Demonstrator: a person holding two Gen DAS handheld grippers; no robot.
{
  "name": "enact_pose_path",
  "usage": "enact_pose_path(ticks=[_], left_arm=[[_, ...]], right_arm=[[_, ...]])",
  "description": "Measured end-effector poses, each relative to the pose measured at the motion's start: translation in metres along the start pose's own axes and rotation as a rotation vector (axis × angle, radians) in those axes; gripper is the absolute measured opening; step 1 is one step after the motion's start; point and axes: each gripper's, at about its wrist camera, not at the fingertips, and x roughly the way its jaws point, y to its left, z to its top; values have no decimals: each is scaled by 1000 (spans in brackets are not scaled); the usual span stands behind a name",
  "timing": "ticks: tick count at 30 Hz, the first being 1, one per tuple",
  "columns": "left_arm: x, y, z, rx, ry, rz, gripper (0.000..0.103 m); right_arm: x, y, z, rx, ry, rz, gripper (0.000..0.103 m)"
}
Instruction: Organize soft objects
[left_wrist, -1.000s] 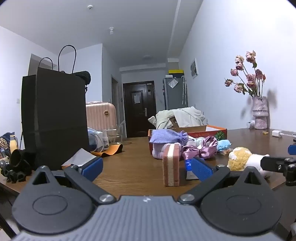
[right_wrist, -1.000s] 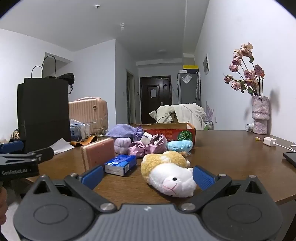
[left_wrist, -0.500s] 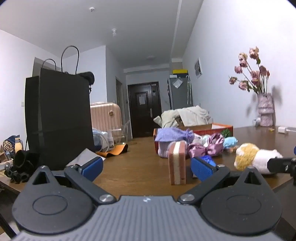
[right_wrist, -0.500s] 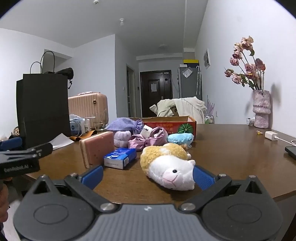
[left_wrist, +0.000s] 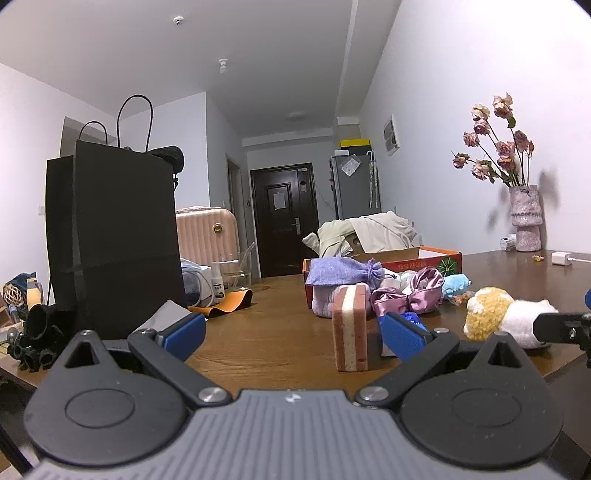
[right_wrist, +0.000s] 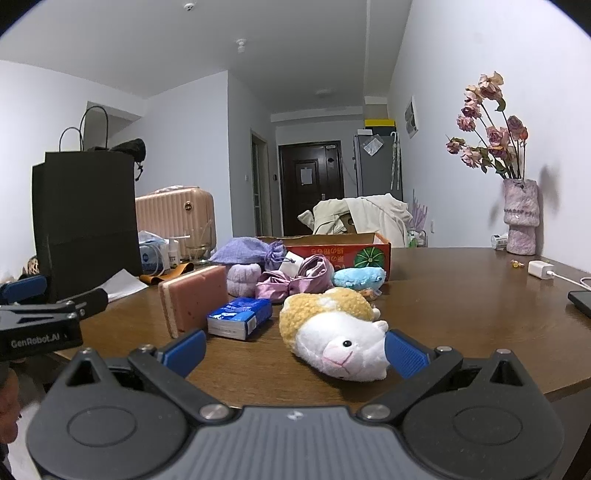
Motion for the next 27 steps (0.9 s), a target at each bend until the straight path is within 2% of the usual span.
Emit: enact_pose_path(ticks=[6,17,27], left_arm=[[0,-1,6,21,-9,1,103],[-2,-1,11,23,-32,-12,103],[2,3,5,-9,-5,-3,103]], right_arm=[[2,-1,3,-13,6,-30,103],[-4,-4,7,-3,-12,-26,103],[-2,2,4,-21,-16,1,103]])
